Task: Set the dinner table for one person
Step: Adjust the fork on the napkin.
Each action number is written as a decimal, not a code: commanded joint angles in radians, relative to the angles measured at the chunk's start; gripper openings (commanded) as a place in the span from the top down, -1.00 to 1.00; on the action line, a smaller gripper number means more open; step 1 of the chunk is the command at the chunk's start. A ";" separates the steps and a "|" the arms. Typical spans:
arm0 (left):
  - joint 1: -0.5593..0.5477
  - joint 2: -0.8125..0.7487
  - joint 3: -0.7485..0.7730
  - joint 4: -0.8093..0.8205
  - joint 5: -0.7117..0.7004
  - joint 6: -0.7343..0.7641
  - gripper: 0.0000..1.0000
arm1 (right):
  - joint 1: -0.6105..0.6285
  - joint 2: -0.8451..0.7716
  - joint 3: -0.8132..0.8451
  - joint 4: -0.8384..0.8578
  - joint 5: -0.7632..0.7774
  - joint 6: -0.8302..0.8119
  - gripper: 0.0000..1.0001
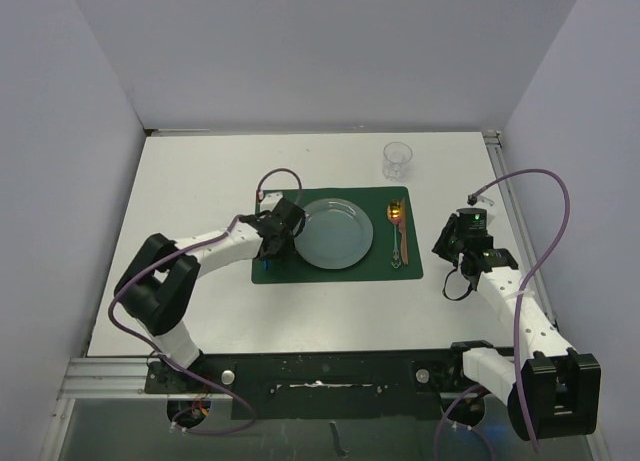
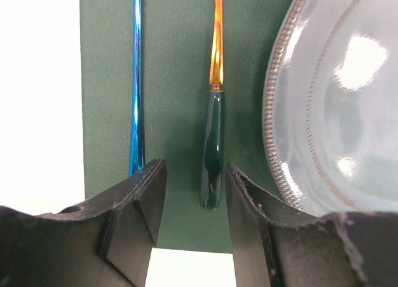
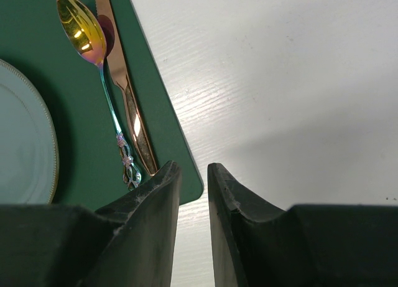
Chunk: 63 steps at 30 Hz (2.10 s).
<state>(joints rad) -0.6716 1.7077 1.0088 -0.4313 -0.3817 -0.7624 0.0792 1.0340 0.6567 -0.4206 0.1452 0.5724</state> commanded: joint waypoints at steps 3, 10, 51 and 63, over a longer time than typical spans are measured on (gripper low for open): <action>0.015 -0.091 0.160 -0.027 -0.070 0.021 0.17 | -0.001 0.003 0.035 0.042 -0.003 -0.005 0.48; 0.032 -0.086 0.293 -0.029 -0.042 0.059 0.17 | 0.002 0.034 0.018 0.086 -0.047 0.009 0.49; 0.214 0.156 0.304 0.127 0.218 -0.019 0.86 | 0.045 0.552 0.251 0.365 -0.551 -0.069 0.28; 0.239 0.186 0.328 0.131 0.243 -0.001 0.90 | 0.062 0.669 0.253 0.440 -0.610 -0.031 0.29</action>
<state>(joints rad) -0.4473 1.8805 1.2774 -0.3462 -0.1596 -0.7876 0.1291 1.7023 0.8841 -0.0521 -0.4274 0.5323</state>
